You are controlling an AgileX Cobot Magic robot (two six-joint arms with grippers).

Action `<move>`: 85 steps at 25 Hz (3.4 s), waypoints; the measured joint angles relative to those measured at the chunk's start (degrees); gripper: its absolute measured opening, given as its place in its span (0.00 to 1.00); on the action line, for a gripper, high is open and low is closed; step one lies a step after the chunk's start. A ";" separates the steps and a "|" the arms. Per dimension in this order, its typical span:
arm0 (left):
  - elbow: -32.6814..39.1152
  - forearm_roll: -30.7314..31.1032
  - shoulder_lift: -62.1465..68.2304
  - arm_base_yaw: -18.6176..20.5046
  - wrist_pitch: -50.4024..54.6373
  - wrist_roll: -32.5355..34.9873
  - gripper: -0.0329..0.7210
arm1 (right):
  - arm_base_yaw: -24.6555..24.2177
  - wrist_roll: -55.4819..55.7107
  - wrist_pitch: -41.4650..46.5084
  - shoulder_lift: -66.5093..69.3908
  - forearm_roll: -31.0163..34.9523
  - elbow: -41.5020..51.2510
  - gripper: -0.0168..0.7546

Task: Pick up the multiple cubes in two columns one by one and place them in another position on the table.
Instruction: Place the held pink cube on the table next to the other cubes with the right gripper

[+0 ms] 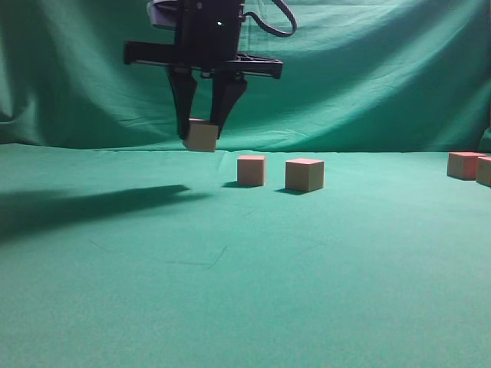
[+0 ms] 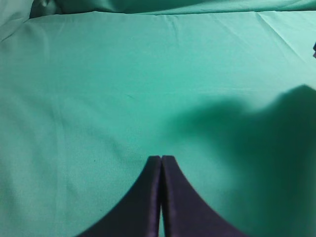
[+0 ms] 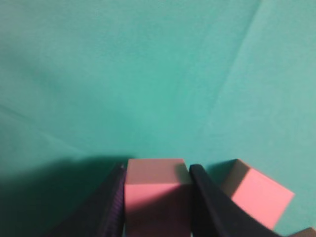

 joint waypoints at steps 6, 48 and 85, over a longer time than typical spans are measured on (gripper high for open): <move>0.00 0.00 0.00 0.00 0.00 0.00 0.04 | 0.00 0.65 1.95 0.04 -3.39 -0.02 0.36; 0.00 0.00 0.00 0.00 0.00 0.00 0.04 | 3.47 13.60 2.21 4.10 -11.62 -1.45 0.36; 0.00 0.00 0.00 0.00 0.00 0.00 0.04 | 3.47 11.81 1.71 4.15 -9.93 -2.50 0.42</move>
